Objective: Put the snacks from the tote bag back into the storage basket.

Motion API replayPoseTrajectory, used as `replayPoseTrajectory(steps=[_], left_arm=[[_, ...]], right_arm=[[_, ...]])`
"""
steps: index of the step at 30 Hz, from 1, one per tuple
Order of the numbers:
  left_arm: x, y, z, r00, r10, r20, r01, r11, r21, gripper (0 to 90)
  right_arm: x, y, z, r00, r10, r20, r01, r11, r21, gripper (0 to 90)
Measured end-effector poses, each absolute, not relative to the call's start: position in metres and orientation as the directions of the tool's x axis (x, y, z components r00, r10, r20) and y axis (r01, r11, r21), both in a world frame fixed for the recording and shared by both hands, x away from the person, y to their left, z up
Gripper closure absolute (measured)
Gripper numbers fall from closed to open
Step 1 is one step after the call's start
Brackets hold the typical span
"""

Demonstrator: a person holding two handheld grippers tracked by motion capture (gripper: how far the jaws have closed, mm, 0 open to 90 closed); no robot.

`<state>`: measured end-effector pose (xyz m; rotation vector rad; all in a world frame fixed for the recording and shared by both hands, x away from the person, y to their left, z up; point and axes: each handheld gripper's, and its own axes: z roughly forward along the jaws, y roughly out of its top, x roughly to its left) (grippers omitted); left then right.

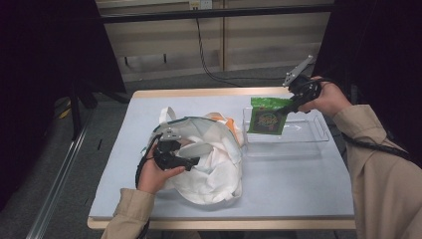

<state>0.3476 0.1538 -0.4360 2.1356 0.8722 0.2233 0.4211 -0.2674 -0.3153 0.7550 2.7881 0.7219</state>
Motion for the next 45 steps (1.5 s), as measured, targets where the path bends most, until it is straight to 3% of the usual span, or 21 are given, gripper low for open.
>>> replayPoseTrajectory(steps=[20,45], left_arm=[[0.351,0.149,-0.440,0.751,0.649,-0.124,0.515,-0.458,0.724,8.1],[0.352,0.149,-0.440,0.751,0.650,-0.119,0.519,-0.469,0.715,8.1]], right_arm=[[0.445,-0.265,-0.344,-0.864,0.501,-0.052,0.418,0.772,0.479,80.2],[0.465,-0.263,-0.356,-0.873,0.481,-0.080,0.389,0.786,0.481,79.9]])
